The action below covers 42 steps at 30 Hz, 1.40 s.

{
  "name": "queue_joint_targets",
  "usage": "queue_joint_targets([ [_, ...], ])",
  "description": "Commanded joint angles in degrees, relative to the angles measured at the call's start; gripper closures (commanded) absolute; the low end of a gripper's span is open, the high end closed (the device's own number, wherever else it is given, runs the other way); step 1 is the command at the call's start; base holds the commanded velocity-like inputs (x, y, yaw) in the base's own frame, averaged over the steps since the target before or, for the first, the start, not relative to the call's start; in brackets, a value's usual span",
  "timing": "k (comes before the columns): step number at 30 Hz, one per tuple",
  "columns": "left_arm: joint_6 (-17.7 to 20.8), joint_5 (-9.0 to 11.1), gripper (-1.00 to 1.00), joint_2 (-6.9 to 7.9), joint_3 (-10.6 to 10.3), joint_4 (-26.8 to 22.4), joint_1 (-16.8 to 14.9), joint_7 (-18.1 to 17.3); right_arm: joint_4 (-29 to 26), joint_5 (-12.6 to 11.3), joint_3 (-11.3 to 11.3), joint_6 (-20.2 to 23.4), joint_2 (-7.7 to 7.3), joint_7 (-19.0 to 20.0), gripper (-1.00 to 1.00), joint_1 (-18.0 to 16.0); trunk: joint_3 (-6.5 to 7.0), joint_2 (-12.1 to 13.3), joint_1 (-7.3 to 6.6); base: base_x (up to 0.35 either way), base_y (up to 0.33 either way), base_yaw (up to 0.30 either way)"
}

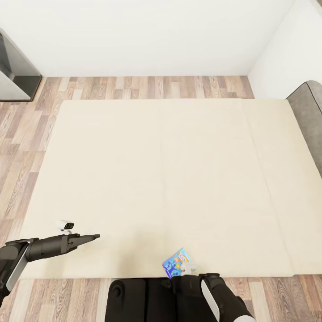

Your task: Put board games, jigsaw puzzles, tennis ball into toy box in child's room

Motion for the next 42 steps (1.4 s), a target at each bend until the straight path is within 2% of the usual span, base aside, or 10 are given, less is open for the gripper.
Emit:
queue_joint_targets([
  [1,0.6,0.0,-1.0,0.02,0.0,0.0,0.0,-0.2,-0.1,-0.1,0.0,0.4,-0.01,0.1,-1.0,0.0,-0.07,-0.1,0.03,0.0,0.0,0.0],
  [15,0.6,0.0,-1.0,0.02,0.0,0.0,0.0,-0.2,0.0,-0.1,0.0,0.4,0.0,0.1,-1.0,0.0,-0.15,-0.1,0.03,0.0,0.0,0.0],
  [28,0.6,0.0,-1.0,0.02,0.0,0.0,0.0,-0.2,0.1,-0.1,0.0,0.5,0.05,0.1,-1.0,0.0,-1.13,-0.1,0.03,0.0,0.0,0.0],
  [42,0.6,0.0,-1.0,0.02,0.0,0.0,0.0,-0.2,0.1,-0.1,0.0,0.5,0.05,0.1,-1.0,0.0,-1.41,-0.1,0.03,0.0,0.0,0.0],
])
